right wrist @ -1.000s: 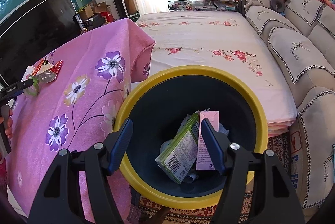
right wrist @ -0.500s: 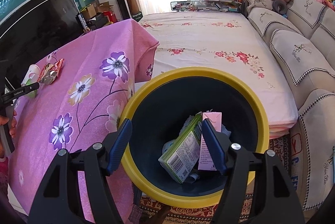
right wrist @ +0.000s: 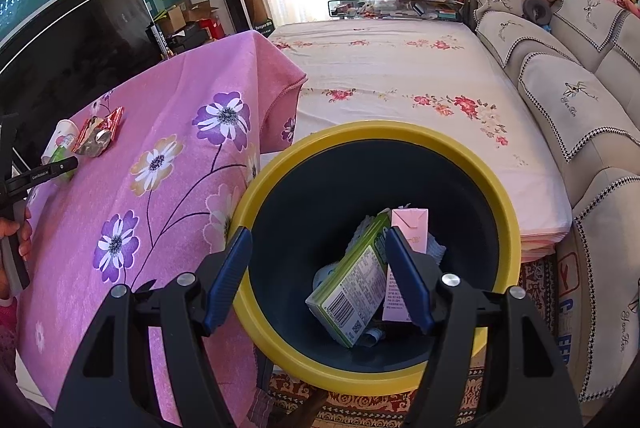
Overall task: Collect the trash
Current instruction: 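Grasp the green-lidded clear jar with the left gripper, then carry the green-lidded jar over the bin and open the left gripper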
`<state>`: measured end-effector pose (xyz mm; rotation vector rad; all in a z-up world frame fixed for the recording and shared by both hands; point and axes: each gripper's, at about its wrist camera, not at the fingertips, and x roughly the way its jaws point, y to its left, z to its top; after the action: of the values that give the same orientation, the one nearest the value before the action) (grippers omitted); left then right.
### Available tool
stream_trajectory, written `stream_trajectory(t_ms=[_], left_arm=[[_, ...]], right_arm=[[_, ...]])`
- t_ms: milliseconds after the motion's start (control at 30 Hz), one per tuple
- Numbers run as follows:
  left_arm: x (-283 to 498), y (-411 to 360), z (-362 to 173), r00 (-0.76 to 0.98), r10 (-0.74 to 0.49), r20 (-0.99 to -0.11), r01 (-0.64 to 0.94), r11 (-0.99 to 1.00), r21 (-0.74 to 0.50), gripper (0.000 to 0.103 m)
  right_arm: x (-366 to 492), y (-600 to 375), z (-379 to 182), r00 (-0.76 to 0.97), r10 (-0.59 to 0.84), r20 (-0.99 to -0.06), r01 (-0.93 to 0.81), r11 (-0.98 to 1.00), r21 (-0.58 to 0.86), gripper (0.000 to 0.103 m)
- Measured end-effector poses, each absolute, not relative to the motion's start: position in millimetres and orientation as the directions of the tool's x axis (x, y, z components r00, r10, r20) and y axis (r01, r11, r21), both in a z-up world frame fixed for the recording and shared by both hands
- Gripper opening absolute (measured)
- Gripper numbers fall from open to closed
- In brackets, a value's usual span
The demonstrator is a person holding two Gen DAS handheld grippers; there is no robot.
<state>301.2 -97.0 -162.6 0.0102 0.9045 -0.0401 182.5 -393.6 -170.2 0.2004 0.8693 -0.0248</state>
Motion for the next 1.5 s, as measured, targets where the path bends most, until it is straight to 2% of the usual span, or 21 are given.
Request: stream_trajectory(t_ms=[400,800,1133,1500], left_arm=[[257.9,-110.5,-134.8,0.676,-0.052,-0.735,0.089,0.996,0.011,0.050],[198.2,-139.5,-91.2,0.713,-0.134,-0.688,0.195,0.981,0.012,0.050],[175.3,-216.9,-65.6,0.695,-0.273,-0.665,0.364,0.931,-0.001,0.050],[171.3,-355.2,-65.9,0.595,-0.430,-0.679,0.576,0.818,-0.013,0.050]], right_arm=[[178.4,-387.2,-167.4,0.650,0.067,-0.757,0.085,0.983,0.160,0.066],[171.9,-384.4,-158.5,0.666,0.066,-0.743,0.081,0.984,0.160,0.066],[152.6,-406.0,-153.6,0.681,0.034,-0.732,0.121,0.980,0.157,0.066],[113.6,-461.6,-147.0,0.694,-0.067,-0.717,0.232,0.963,0.134,0.066]])
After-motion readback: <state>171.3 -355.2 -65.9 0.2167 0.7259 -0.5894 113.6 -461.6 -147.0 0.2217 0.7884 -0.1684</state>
